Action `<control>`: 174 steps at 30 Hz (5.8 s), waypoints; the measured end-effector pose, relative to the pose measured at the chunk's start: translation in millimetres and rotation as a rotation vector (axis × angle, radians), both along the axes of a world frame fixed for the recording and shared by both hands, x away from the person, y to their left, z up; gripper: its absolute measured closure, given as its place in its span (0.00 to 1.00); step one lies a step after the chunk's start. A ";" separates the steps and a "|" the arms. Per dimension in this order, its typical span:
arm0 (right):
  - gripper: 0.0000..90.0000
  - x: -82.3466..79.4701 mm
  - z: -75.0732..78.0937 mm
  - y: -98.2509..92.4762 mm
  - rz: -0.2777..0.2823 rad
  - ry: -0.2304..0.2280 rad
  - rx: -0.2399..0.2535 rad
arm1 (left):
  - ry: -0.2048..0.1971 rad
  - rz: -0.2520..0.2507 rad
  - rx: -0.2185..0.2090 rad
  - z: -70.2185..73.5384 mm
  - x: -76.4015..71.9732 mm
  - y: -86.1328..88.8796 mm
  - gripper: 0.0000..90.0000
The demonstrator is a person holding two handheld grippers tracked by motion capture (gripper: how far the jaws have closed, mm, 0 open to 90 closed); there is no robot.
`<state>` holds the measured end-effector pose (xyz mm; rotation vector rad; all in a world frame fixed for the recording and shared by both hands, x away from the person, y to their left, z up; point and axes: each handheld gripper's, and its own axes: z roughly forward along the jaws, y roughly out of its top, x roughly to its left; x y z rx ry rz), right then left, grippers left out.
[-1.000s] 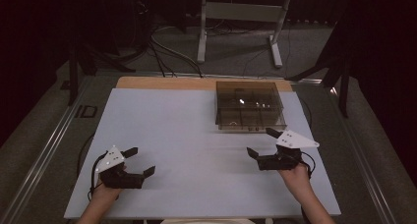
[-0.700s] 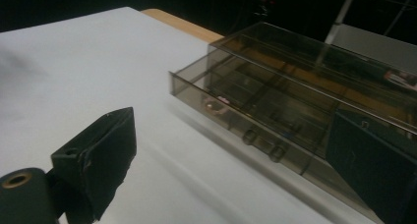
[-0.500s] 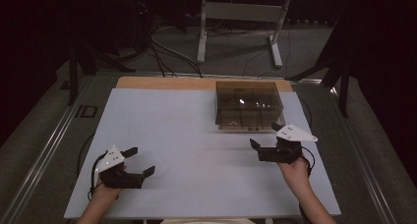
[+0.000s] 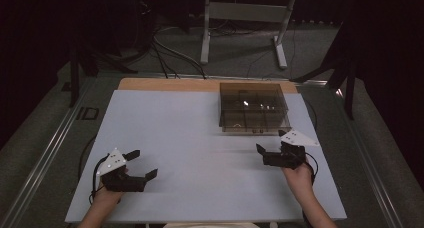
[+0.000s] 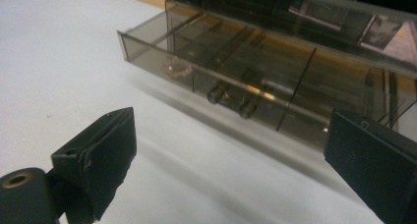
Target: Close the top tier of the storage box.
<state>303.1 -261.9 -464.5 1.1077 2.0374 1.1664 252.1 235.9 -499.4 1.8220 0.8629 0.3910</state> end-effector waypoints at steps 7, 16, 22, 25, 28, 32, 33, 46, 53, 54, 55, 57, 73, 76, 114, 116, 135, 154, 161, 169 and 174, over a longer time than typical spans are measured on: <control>0.07 1.5 -10.0 -2.6 -0.009 0.025 -0.037 | -0.001 0.002 0.002 -0.9 0.5 0.0 0.06; 0.07 3.3 -19.4 -3.0 -0.016 0.085 -0.039 | 0.000 0.001 0.000 -1.1 0.6 0.7 0.06; 0.07 3.9 -20.3 -2.6 -0.013 0.099 -0.030 | -0.001 0.007 0.000 -0.7 0.4 1.1 0.06; 0.07 4.4 -20.9 -2.3 -0.015 0.103 -0.034 | -0.002 0.009 -0.004 -0.7 0.5 1.5 0.06; 0.07 4.6 -21.2 -1.4 -0.022 0.111 -0.035 | 0.000 0.008 -0.006 -0.7 0.5 1.5 0.06; 0.16 5.2 -21.7 -1.2 -0.017 0.130 -0.042 | -0.001 0.005 -0.004 -0.7 0.4 1.2 0.06; 0.16 5.2 -21.7 -1.2 -0.017 0.130 -0.042 | -0.002 0.005 -0.003 -0.7 0.5 1.1 0.06; 0.41 5.3 -16.0 0.0 -0.009 0.139 -0.012 | 0.001 0.006 -0.011 -1.1 0.9 1.1 0.06; 0.69 4.2 -8.1 -3.0 0.004 0.119 -0.014 | 0.002 0.000 -0.006 -1.2 1.1 0.6 0.06; 0.69 4.2 -8.1 -3.0 0.004 0.119 -0.014 | 0.002 0.000 -0.007 -1.2 1.2 0.6 0.06; 0.72 4.4 -7.7 -2.9 0.002 0.117 -0.016 | 0.003 0.000 -0.009 -1.2 1.3 0.6 0.06; 0.78 5.3 -6.6 -2.8 -0.002 0.111 -0.022 | 0.003 0.002 -0.011 -1.3 1.4 0.5 0.06; 1.00 17.3 1.9 2.4 -0.003 0.087 -0.109 | 0.006 -0.002 -0.020 -1.6 2.5 1.2 0.06; 1.00 19.5 3.0 2.6 -0.007 0.083 -0.111 | 0.007 -0.005 -0.019 -1.6 2.4 1.1 0.06; 1.00 40.1 -11.1 0.8 -0.025 0.108 -0.115 | 0.009 0.002 -0.020 -2.0 2.4 2.3 0.06; 1.00 40.4 -11.7 0.9 -0.026 0.107 -0.114 | 0.009 0.001 -0.017 -2.1 2.3 2.0 0.06; 1.00 43.2 -10.6 0.4 -0.030 0.110 -0.121 | 0.008 0.001 -0.007 -2.1 2.0 2.2 0.06; 1.00 48.4 -9.0 1.4 -0.038 0.105 -0.122 | 0.007 0.002 -0.004 -2.4 2.2 1.9 0.06; 1.00 52.3 -6.4 4.1 -0.039 0.098 -0.119 | 0.006 0.007 -0.010 -2.1 2.3 2.8 0.06; 1.00 55.7 -5.8 4.7 -0.045 0.099 -0.123 | 0.007 0.004 -0.007 -2.3 2.1 2.6 0.06; 1.00 58.4 -4.7 4.5 -0.049 0.095 -0.125 | 0.008 0.004 -0.007 -2.4 2.4 2.5 0.06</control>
